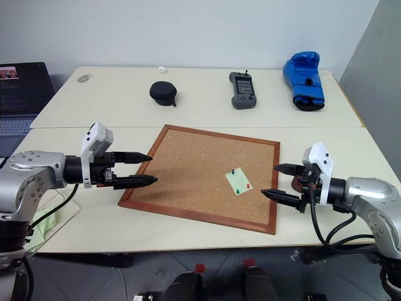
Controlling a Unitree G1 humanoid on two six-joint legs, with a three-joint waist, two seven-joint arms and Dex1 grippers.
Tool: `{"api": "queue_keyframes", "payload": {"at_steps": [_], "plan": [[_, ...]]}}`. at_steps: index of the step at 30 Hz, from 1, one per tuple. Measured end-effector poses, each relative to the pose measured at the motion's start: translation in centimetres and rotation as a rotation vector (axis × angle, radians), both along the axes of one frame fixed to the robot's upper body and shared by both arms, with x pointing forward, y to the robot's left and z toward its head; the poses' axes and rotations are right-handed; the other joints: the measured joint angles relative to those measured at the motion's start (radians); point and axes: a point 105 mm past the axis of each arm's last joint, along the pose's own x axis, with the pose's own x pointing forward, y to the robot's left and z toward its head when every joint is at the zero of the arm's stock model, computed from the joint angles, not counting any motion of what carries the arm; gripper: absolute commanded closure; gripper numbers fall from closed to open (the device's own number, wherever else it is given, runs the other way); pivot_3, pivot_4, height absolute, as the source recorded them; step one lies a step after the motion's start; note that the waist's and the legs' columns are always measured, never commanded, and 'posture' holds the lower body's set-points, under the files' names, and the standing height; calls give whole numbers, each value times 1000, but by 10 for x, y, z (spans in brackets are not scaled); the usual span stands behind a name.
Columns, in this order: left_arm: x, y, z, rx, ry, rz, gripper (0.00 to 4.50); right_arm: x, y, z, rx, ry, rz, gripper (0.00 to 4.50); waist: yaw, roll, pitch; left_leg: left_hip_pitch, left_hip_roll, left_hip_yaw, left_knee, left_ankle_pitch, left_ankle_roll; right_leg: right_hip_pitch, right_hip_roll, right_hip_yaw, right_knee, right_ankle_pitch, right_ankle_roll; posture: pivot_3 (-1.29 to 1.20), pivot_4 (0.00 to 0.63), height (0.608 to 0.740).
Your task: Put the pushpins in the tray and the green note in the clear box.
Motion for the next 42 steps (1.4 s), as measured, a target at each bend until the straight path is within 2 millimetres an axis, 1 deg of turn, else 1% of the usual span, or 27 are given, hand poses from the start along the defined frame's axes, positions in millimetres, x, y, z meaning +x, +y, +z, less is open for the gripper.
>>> {"api": "queue_keyframes", "payload": {"at_steps": [4, 8, 17, 24, 26, 27, 28, 32, 36, 37, 42], "plan": [[-1, -2, 0, 15, -17, -23, 0, 3, -2, 1, 4, -11, -10, 52, 0, 0, 0, 0, 0, 0, 0, 0, 0, 0, 0, 0, 0, 0, 0, 0, 150, 740], [-1, -3, -2, 13, 4, -28, 0, 3, -2, 2, 5, -23, -8, 52, 0, 0, 0, 0, 0, 0, 1, 0, 0, 0, 0, 0, 1, 0, 0, 0, 150, 740], [0, -9, 0, -11, -5, -48, 0, 4, -2, 3, 6, -28, -9, 52, 0, 0, 0, 0, 0, 0, 1, 0, 0, 0, 0, 0, 1, 0, 0, 0, 150, 740], [9, -23, 0, -65, -54, -44, 0, 7, 1, 3, 15, -44, -20, 52, 0, 0, 0, 0, 0, -1, 3, 0, 0, 1, 0, 0, 2, 0, 0, 0, 150, 740], [16, -32, -1, -84, -113, -31, 386, 10, 5, 1, 18, -63, -31, 0, 1, 0, 0, 0, 0, -1, 4, 0, 0, 1, 0, 0, 1, 1, 1, 0, 150, 740], [18, -39, -2, -96, -127, -41, 501, 11, 9, 0, 24, -66, -28, 0, 2, 0, 0, -1, 0, -1, 5, 0, 0, 1, 0, 1, 1, 1, 1, 0, 150, 740], [19, -45, -6, -97, -128, -51, 713, 11, 12, -2, 29, -65, -23, 0, 1, 0, 0, -2, 0, -1, 5, 0, 0, 1, 0, 1, 1, 1, 1, 0, 150, 740], [19, -56, -11, -87, -153, -88, 1417, 14, 19, -7, 34, -67, -32, 0, 0, 0, 0, -2, 0, 0, 5, 0, 0, 0, -1, 1, 1, 1, 2, 0, 150, 740], [18, -78, -27, -87, -148, -153, 2200, 19, 33, -5, 53, -94, -3, 0, 0, 0, 0, -2, -1, 0, 6, 0, 0, 1, -1, 1, 2, 2, 2, 0, 150, 740], [18, -80, -30, -85, -143, -157, 2468, 20, 34, -5, 53, -98, -6, 0, 0, 0, 0, -2, -1, 0, 6, 0, 0, 0, -1, 1, 2, 2, 2, 0, 150, 740], [21, -85, -35, -85, -154, -161, 3368, 25, 37, -10, 50, -96, -14, 0, 0, 0, 0, -2, -1, -1, 6, 0, 0, 0, 0, 0, 2, 2, 2, 0, 150, 740]]}}
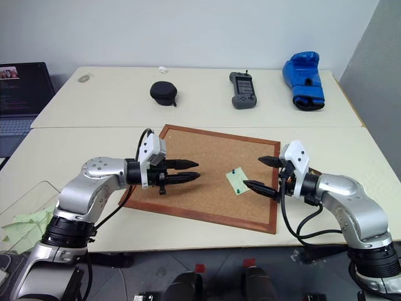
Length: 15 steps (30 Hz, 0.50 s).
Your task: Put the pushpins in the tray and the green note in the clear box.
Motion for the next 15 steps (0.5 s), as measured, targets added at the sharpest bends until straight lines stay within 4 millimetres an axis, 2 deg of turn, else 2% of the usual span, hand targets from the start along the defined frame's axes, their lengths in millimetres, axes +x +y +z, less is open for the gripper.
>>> {"api": "queue_keyframes", "payload": {"at_steps": [6, 10, 15], "plan": [[7, -7, -16, -3, 13, 19, 4465, 10, 20, -6, 14, -12, 20, 0, -1, 0, 0, 1, -1, 1, 0, 0, 0, 0, 0, 0, 1, 0, 0, 0, 150, 740], [10, -8, -32, 16, 19, 30, 4465, 26, 31, -14, 13, -18, -5, 0, -2, 0, 0, 1, -1, 1, 0, 0, 0, 0, 0, 0, 1, 0, 0, 0, 150, 740], [14, -12, -60, 69, 58, 53, 4465, 42, 48, -26, 14, 1, -17, 0, -1, 0, 0, 1, -1, 1, 1, 0, 0, -1, 0, 0, 1, 0, 0, 0, 150, 740]]}}
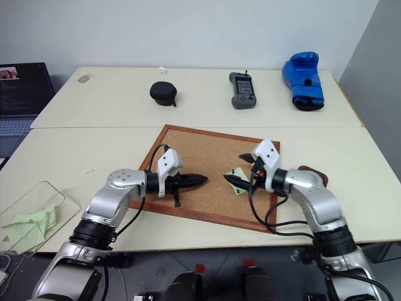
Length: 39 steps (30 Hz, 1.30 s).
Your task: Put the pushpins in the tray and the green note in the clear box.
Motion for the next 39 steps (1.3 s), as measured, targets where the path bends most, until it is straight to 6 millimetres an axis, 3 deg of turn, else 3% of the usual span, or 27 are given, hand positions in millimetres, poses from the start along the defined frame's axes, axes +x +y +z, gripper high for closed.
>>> {"api": "queue_keyframes", "payload": {"at_steps": [7, 10, 16, 31, 39], "plan": [[4, -8, -2, 17, -22, -16, 4465, 13, 15, -6, 16, 22, 2, 0, 3, 1, -1, 1, 0, 0, 1, 0, 0, 2, -1, 0, 0, 1, 1, 0, 150, 740], [4, -9, -2, 18, -23, -17, 4500, 17, 13, -15, 6, 51, -10, 402, 4, 1, -2, 1, 0, 0, 1, 0, 0, 2, -2, 0, 0, 1, 2, 0, 150, 740], [4, -8, -2, 20, -21, -21, 4500, 24, 4, -31, -43, 82, -47, 1666, 3, 1, -2, 1, 0, 0, 1, 0, 0, 2, -2, 0, 0, 1, 2, 0, 150, 740], [3, -8, -1, 21, -9, -21, 4500, 28, 1, -32, -98, 57, -47, 4443, 2, 2, -2, 1, 0, 0, 1, 0, 0, 2, -2, 0, 0, 1, 2, 0, 150, 740], [4, -9, 0, 27, -10, -9, 4500, 28, 0, -31, -97, 49, -40, 4492, 2, 2, -2, 1, 0, -1, 1, 0, 0, 2, -2, 0, 0, 1, 2, 0, 150, 740]]}}
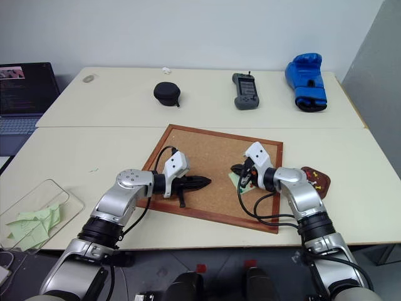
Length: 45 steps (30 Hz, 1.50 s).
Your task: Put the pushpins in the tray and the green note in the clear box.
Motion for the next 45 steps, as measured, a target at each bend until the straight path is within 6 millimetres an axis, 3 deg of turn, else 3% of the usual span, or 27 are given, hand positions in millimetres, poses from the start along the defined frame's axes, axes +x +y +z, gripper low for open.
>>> {"api": "queue_keyframes", "payload": {"at_steps": [7, 13, 24, 30, 34, 37, 42, 45], "plan": [[1, -2, 0, -3, 12, 7, 4500, -2, -3, 4, -2, -16, 27, 4492, 0, 0, 0, 0, 0, 0, 0, 0, 0, 0, 0, 0, 0, 0, 0, 0, 150, 740], [3, -2, 0, 5, 32, 21, 4500, -7, 4, 20, 17, -83, 80, 4492, -2, 0, 0, 1, 0, 0, 0, 0, 0, 0, 0, 0, 1, 0, 0, 0, 150, 740], [4, -3, 0, 16, 37, 21, 4500, -8, 1, 19, 21, -96, 69, 4492, -1, 0, 0, 1, 0, 0, 0, 0, 0, 1, 0, 0, 1, 0, 0, 0, 150, 740], [4, -4, 0, 24, 34, 17, 4500, -13, -16, 48, 79, -145, 22, 4492, 0, 0, 0, 1, 0, -3, 0, 0, 0, 1, 0, 0, 1, 0, 0, 0, 150, 740], [4, -7, 0, 46, 10, 2, 4500, -27, -53, 65, 87, -129, -94, 4492, 4, 2, -1, 1, 0, -5, 0, 0, 0, 3, -1, 0, -1, 0, 0, 0, 150, 740], [5, -7, -2, 54, 9, 3, 4500, -27, -92, 62, 42, -103, -257, 4492, 3, 2, -2, 3, -1, -4, 0, 0, 0, 4, 0, 1, -1, 0, 0, 0, 150, 740], [4, -6, -3, 66, 2, -1, 4500, -33, -158, 32, -42, -14, -510, 4492, 2, 4, -3, 5, -1, -1, 0, 0, 1, 7, 1, 0, -1, 0, 1, 0, 150, 740], [5, -4, -4, 72, 4, 3, 4500, -41, -174, 10, -55, 55, -577, 4492, 1, 7, -5, 6, -1, 1, 0, 0, 1, 7, 1, 2, -1, 0, 1, 0, 150, 740]]}}
